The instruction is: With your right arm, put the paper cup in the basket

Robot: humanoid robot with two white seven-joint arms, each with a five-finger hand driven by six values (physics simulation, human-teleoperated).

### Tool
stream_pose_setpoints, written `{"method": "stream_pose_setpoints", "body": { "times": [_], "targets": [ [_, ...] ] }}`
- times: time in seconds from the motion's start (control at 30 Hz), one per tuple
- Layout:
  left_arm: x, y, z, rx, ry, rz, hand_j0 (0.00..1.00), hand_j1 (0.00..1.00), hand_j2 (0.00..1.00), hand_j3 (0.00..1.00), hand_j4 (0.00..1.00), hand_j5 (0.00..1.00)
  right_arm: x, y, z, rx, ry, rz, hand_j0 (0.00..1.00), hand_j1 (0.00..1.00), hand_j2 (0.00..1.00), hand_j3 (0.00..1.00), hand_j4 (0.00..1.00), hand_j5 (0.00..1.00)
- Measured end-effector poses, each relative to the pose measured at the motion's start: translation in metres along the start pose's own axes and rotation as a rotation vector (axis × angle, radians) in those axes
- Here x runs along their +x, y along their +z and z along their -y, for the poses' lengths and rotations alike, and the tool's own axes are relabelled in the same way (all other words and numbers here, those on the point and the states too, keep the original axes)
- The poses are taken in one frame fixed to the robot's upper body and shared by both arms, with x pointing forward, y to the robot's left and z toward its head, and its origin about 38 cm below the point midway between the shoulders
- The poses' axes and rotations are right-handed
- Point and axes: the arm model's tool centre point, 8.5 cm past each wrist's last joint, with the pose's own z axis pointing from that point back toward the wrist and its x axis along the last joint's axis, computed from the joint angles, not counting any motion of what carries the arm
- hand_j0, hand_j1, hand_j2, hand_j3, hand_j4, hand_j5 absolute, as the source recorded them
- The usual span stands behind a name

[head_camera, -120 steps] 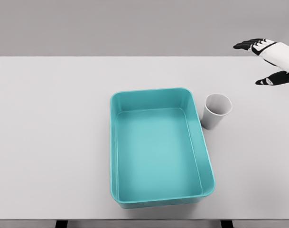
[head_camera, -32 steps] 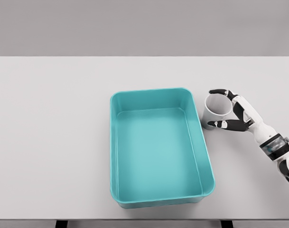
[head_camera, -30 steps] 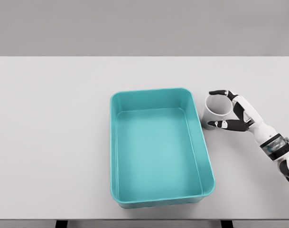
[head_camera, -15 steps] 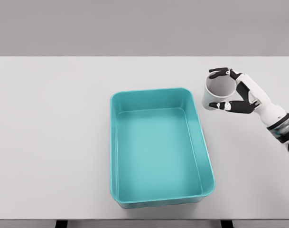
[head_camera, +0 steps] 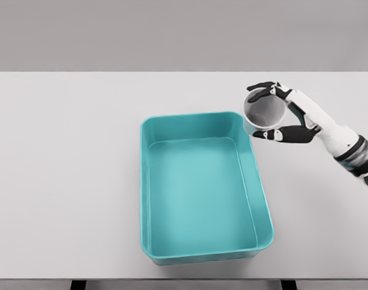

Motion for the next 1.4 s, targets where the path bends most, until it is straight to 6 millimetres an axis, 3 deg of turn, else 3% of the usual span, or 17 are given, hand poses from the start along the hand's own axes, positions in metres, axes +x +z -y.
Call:
{"method": "stream_pose_setpoints", "body": {
  "times": [0.23,0.53,0.57,0.67,0.9,1.0,1.07,1.17,1.27,1.4],
  "targets": [
    [0.0,0.0,0.0,0.0,0.0,0.0,1.0,1.0,1.0,1.0,1.0,1.0,0.016,-0.02,-0.004,0.099,0.178,0.065,0.59,0.59,0.59,0.59,0.59,0.59],
    [0.0,0.0,0.0,0.0,0.0,0.0,1.0,1.0,1.0,1.0,1.0,1.0,0.034,-0.057,-0.02,0.248,0.492,0.17,0.67,0.67,0.67,0.67,0.67,0.67],
    [0.0,0.0,0.0,0.0,0.0,0.0,1.0,1.0,1.0,1.0,1.0,1.0,0.034,-0.059,-0.022,0.262,0.519,0.174,0.7,0.7,0.7,0.7,0.7,0.7],
    [0.0,0.0,0.0,0.0,0.0,0.0,1.0,1.0,1.0,1.0,1.0,1.0,0.034,-0.064,-0.03,0.305,0.589,0.188,1.0,1.0,1.0,1.0,1.0,1.0],
    [0.0,0.0,0.0,0.0,0.0,0.0,1.0,1.0,1.0,1.0,1.0,1.0,0.035,-0.071,-0.039,0.343,0.631,0.206,1.0,1.0,1.0,1.0,1.0,1.0],
    [0.0,0.0,0.0,0.0,0.0,0.0,1.0,1.0,1.0,1.0,1.0,1.0,0.041,-0.076,-0.029,0.338,0.659,0.217,1.0,1.0,1.0,1.0,1.0,1.0],
    [0.0,0.0,0.0,0.0,0.0,0.0,1.0,1.0,1.0,1.0,1.0,1.0,0.05,-0.078,-0.006,0.328,0.716,0.212,1.0,1.0,1.0,1.0,1.0,1.0],
    [0.0,0.0,0.0,0.0,0.0,0.0,1.0,1.0,1.0,1.0,1.0,1.0,0.05,-0.061,0.028,0.322,0.773,0.146,1.0,1.0,1.0,1.0,1.0,1.0],
    [0.0,0.0,0.0,0.0,0.0,0.0,1.0,1.0,1.0,1.0,1.0,1.0,0.035,-0.03,0.043,0.333,0.765,0.044,1.0,1.0,1.0,1.0,1.0,1.0],
    [0.0,0.0,0.0,0.0,0.0,0.0,1.0,1.0,1.0,1.0,1.0,1.0,0.032,0.0,0.063,0.358,0.784,-0.046,1.0,1.0,1.0,1.0,1.0,1.0]
  ]
}}
